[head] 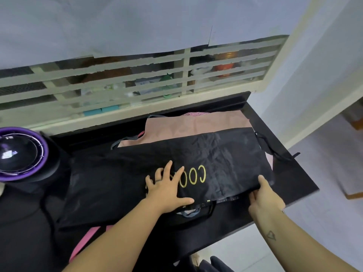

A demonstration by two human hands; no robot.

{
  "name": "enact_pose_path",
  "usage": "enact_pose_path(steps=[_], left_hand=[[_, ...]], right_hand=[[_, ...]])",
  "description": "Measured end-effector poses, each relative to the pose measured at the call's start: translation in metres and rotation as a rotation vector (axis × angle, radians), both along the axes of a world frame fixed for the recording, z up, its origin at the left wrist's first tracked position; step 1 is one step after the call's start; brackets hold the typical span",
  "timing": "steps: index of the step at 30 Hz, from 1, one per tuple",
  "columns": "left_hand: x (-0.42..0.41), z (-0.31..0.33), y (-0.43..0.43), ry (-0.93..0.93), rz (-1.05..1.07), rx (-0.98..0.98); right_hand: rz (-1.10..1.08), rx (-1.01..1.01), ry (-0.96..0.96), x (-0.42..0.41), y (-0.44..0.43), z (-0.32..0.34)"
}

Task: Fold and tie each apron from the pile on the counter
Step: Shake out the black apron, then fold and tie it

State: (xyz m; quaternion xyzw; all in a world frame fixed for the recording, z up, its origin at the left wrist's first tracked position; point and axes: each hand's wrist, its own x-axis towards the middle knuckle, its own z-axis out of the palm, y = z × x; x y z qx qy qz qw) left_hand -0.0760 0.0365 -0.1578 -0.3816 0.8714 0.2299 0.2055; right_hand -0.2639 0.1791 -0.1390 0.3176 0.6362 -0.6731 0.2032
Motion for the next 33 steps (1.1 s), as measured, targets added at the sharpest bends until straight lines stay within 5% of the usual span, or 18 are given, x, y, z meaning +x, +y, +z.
enact_pose_path(steps=[6,9,12,15,17,19,22,25,27,30,33], left_hand=[[-0.042,0.022,-0.02,0.243,0.003,-0.074],[-0.06,0.013,-0.015,0.293,0.032,-0.006],[-0.067,-0.004,-0.001,0.133,-0.075,0.004],[-0.075,-0.005,-0.002,0.103,-0.092,0.074],[-0.079,0.006,-0.011,0.26,0.047,0.229],[-0.069,0.026,-0.024,0.611,0.428,0.556],[-0.018,0.05,-0.042,0.926,0.86,1.021],[0.03,0.06,-0.047,1.003,0.989,1.299],[0.042,0.06,-0.043,0.973,1.07,1.264],[0.039,0.058,-0.039,0.794,1.046,0.913],[0.036,0.063,-0.045,0.799,1.153,0.79]], right_hand=[[0.297,-0.282,-0.121,-0.012,-0.008,0.009],[0.503,-0.084,0.203,-0.021,-0.002,0.008],[0.843,0.171,0.489,-0.005,0.002,0.03],[1.11,0.067,0.699,0.024,-0.006,0.053],[1.276,-0.066,0.779,0.037,-0.013,0.059],[1.459,-0.083,0.824,0.046,-0.021,0.055],[1.712,0.109,1.02,0.062,-0.037,0.041],[2.029,0.362,1.148,0.092,-0.052,0.028],[2.132,0.46,1.224,0.11,-0.06,0.023],[2.186,0.493,1.312,0.119,-0.063,0.013],[2.013,0.53,1.558,0.112,-0.057,0.004]])
